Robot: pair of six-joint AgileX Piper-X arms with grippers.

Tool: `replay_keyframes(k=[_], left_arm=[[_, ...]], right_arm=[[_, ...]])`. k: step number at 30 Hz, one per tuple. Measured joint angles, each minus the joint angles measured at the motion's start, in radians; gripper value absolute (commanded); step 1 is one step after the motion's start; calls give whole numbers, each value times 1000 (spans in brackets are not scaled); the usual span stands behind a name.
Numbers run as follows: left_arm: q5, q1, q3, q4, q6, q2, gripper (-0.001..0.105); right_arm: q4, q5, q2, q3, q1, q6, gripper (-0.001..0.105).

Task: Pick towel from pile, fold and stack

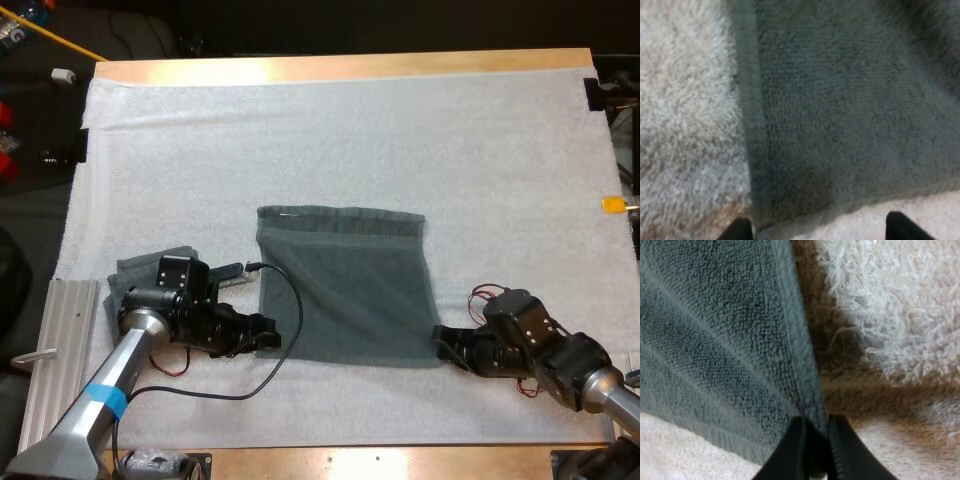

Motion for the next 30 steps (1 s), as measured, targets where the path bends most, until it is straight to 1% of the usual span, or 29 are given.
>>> replay_keyframes(k=[8, 11, 13, 14, 16, 21, 22, 24, 30], left_arm=[[-4, 0, 0, -15, -2, 75, 53], [5, 0, -4, -17, -5, 85, 53], [10, 0, -4, -17, -7, 85, 51], [12, 0, -4, -19, -7, 89, 48], [15, 0, -5, -24, -7, 95, 37], [14, 0, -3, -40, -7, 103, 7], [14, 0, -3, -42, -7, 103, 3], [14, 0, -3, -44, -7, 103, 0], [14, 0, -3, -61, -7, 103, 0]], right_arm=[[0, 0, 0, 0, 0, 0, 0], [0, 0, 0, 0, 0, 0, 0], [0, 0, 0, 0, 0, 0, 0], [0, 0, 0, 0, 0, 0, 0], [0, 0, 0, 0, 0, 0, 0], [0, 0, 0, 0, 0, 0, 0], [0, 0, 0, 0, 0, 0, 0], [0, 0, 0, 0, 0, 0, 0], [0, 0, 0, 0, 0, 0, 0]])
